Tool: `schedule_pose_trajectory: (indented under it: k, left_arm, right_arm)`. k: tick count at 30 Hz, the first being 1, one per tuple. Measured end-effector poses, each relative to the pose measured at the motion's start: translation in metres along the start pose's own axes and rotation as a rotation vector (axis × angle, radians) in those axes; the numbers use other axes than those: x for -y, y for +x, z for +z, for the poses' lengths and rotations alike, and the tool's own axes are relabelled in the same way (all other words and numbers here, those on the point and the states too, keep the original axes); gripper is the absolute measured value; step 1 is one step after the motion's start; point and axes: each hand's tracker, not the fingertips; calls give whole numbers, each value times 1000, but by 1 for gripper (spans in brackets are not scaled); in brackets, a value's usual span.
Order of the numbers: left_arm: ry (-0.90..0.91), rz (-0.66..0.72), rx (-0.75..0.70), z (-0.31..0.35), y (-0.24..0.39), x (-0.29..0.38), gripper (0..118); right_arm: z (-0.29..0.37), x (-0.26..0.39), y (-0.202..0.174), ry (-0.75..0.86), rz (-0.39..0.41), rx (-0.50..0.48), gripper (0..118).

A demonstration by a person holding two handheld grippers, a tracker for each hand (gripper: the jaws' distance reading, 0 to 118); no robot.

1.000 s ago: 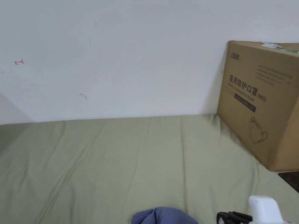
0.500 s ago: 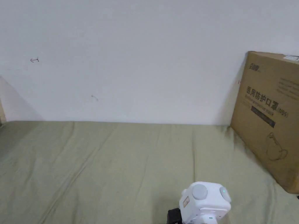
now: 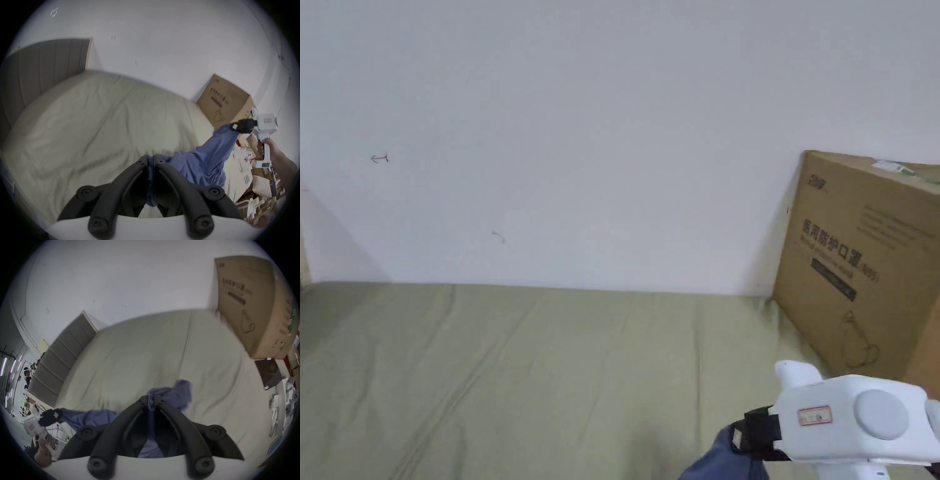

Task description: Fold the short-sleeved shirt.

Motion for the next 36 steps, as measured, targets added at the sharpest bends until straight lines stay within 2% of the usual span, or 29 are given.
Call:
schedule_pose_trajectory:
  k: [4,8,12,16,21,28,32,36]
  left_arm:
    - [94,-85,19,33,21,-58,5]
    - [191,-139,43,57,39,-110,5]
    - [288,-188,71,72,63,-158,5]
    - [309,-213,58,71,84,-201,5]
    - [334,-214,22,62,95,-245,5]
    - [346,-256,-52,25,110,-295,5]
    - [358,-188,-49,-5,111,-322,5]
    - [400,-185,-86,-34,114,-342,5]
  right_arm:
    - [78,-6,-1,130,-60,-1,6]
    - [135,-20,-6,230,-20,39,6]
    - [184,-39,-19,319,-32,45,6]
    - [212,-71,-26,386,-6,83,6]
    - [226,-114,-29,443,44,174,6]
    - [209,-181,-23,498,48,233,6]
    - [190,-215,-20,547,37,245,6]
    - [169,-244,-19,599,35,280,6]
